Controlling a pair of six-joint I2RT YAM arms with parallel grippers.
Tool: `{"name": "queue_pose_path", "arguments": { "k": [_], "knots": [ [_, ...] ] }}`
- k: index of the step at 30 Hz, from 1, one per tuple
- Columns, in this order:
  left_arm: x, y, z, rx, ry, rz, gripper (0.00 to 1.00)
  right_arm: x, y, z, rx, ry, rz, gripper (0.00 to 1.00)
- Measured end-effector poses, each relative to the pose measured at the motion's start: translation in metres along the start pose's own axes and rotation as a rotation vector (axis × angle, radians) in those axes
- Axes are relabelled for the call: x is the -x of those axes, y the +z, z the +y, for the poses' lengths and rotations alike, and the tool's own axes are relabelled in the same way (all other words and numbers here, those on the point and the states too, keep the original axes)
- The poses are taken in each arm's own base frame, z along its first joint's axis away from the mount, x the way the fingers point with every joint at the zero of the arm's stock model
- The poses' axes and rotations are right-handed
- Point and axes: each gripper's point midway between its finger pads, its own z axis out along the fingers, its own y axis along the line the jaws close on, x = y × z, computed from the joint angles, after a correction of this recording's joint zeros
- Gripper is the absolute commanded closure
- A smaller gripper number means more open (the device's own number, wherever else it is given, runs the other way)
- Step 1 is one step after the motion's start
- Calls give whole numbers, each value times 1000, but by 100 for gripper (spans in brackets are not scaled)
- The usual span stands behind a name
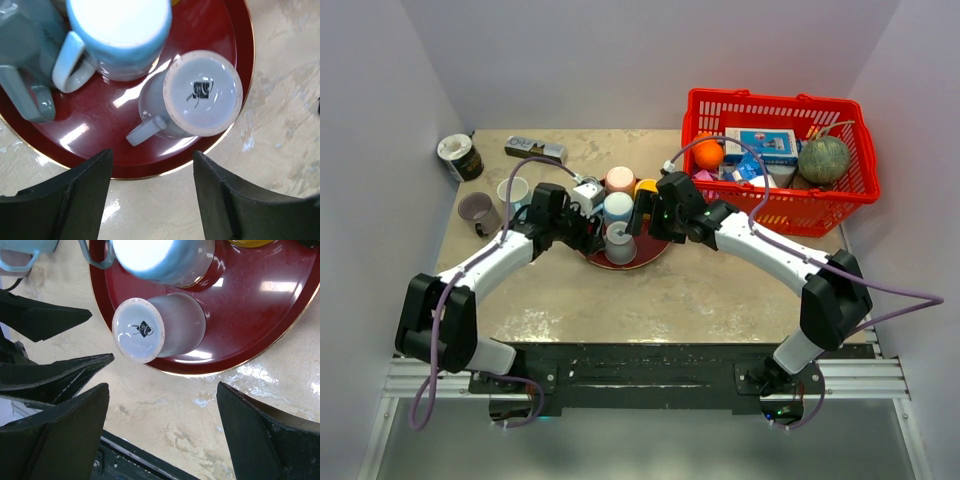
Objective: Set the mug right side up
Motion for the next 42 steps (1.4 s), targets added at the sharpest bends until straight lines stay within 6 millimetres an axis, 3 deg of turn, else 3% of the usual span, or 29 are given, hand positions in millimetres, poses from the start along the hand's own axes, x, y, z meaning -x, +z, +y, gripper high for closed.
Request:
{"name": "queue_pose_path", "arguments": {
  "k": [8, 15, 22, 36, 38, 42],
  "knots": [
    [-14, 13, -2, -48, 68, 46, 38, -4, -1, -5, -18, -7, 18, 8],
    [-24, 38, 0, -68, 83, 107, 39, -3, -6, -4, -14, -7, 13, 8],
    [-23, 42, -1, -64, 119, 107, 40, 2, -13, -3, -13, -6, -13, 8],
    [-14, 51, -12, -95, 170, 97, 71, -2, -14, -8, -25, -1, -7, 9],
    [-14, 52, -16, -102, 176, 98, 71, -2, -14, -8, -25, -1, -7, 9],
    [-15, 54, -26, -119, 190, 100, 58, -4, -13, -10, -30, -1, -3, 9]
  ]
}}
